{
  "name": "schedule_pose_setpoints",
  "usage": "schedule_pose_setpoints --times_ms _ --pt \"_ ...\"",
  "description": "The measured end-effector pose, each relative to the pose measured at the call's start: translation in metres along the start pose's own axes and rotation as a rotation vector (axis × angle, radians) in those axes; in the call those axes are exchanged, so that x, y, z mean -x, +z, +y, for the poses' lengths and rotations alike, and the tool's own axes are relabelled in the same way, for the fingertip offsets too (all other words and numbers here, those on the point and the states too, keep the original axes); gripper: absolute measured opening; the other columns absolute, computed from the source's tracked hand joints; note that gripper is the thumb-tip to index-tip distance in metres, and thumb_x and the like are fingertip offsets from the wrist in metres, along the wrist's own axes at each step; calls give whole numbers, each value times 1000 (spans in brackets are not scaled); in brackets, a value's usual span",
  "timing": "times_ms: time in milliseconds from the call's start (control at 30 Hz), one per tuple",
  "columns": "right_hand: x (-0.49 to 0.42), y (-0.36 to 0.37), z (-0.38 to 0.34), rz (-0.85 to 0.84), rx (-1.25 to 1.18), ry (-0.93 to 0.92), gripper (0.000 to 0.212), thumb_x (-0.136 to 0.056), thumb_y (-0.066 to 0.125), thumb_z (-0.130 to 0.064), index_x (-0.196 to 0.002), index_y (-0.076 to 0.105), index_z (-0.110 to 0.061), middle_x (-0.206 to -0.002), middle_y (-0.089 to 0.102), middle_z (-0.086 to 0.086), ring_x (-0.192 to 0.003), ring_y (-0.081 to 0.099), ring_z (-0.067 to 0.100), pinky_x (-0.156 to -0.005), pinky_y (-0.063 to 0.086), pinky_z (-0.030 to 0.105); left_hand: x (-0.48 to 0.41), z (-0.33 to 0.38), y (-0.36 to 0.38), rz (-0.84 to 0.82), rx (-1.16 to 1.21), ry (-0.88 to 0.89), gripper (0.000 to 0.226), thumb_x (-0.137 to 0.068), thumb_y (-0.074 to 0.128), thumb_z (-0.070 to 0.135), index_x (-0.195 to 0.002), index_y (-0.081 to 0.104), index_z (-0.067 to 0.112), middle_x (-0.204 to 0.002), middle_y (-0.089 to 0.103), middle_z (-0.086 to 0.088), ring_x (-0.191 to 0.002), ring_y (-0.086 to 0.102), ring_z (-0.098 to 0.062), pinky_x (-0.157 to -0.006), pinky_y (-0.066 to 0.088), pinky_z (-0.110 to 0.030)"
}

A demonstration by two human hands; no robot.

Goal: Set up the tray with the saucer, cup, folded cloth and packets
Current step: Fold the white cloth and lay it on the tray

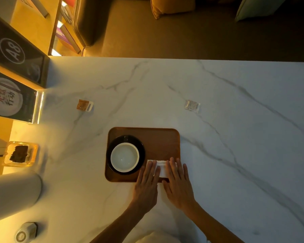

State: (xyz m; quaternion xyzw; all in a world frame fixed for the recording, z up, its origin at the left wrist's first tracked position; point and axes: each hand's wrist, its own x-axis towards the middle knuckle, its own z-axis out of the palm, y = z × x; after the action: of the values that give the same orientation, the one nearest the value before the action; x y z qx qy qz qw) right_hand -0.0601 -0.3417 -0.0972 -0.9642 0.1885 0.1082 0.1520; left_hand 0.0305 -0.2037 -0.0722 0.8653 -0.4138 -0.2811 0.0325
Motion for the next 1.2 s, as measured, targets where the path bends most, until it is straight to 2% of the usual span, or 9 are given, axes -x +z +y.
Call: schedule_pose_setpoints --times_ms 167,333,600,733,867,933,1067,1133,1200 --pt "5 6 4 27 9 -51 65 -94 43 -51 -143 40 -9 -153 31 11 -143 29 33 -118 16 46 -2 -4 8 3 29 1 86 -77 69 28 -149 25 14 -159 21 -13 -146 19 -31 -117 25 -47" --pt "5 10 4 15 -29 -45 69 -94 40 -54 -145 36 -8 -154 32 13 -144 26 33 -116 27 48 -3 -8 7 -10 44 24 80 -84 63 33 -150 21 16 -159 21 -12 -146 20 -31 -112 37 -48" --pt "3 15 7 10 -27 -63 71 -92 48 -51 -146 31 -7 -154 32 15 -143 26 35 -113 33 50 0 -7 -1 10 9 40 75 -85 62 35 -149 29 15 -157 26 -11 -144 24 -30 -112 37 -48" --pt "3 17 7 14 -28 -57 71 -93 43 -54 -147 28 -10 -155 29 13 -144 25 34 -118 23 47 -2 -5 0 -1 10 22 77 -78 69 35 -145 38 14 -153 35 -13 -141 33 -31 -107 43 -49" --pt "3 13 6 7 -3 -53 68 -94 41 -54 -145 36 -8 -154 32 13 -143 27 34 -116 27 51 -1 -3 -2 3 23 26 77 -78 70 35 -145 40 14 -153 36 -13 -141 33 -31 -106 44 -48" --pt "2 8 4 -1 9 -55 67 -93 41 -53 -143 39 -8 -153 34 14 -142 30 35 -113 32 52 -1 -1 -4 -8 22 13 78 -80 67 36 -148 34 14 -156 29 -13 -143 27 -31 -110 40 -48" --pt "1 -3 -1 -60 68 -48 77 -85 52 -57 -144 39 -9 -153 34 14 -141 32 36 -115 23 52 -3 -1 -1 -100 -15 8 85 -92 44 28 -148 -19 18 -158 -24 -9 -144 -24 -30 -122 0 -48" --pt "1 -11 -5 -120 98 -34 88 -74 66 -57 -143 40 -10 -152 36 13 -140 34 35 -115 28 53 -4 4 -5 -117 -36 -17 87 -91 45 24 -148 -21 16 -157 -28 -10 -143 -29 -30 -121 -6 -48" --pt "0 -21 -11 -138 107 -5 86 -71 72 -54 -141 44 -12 -150 40 13 -137 39 35 -109 35 53 -3 10 -11 -104 -26 -45 84 -91 47 23 -151 -12 15 -158 -24 -11 -143 -28 -30 -120 -8 -49"
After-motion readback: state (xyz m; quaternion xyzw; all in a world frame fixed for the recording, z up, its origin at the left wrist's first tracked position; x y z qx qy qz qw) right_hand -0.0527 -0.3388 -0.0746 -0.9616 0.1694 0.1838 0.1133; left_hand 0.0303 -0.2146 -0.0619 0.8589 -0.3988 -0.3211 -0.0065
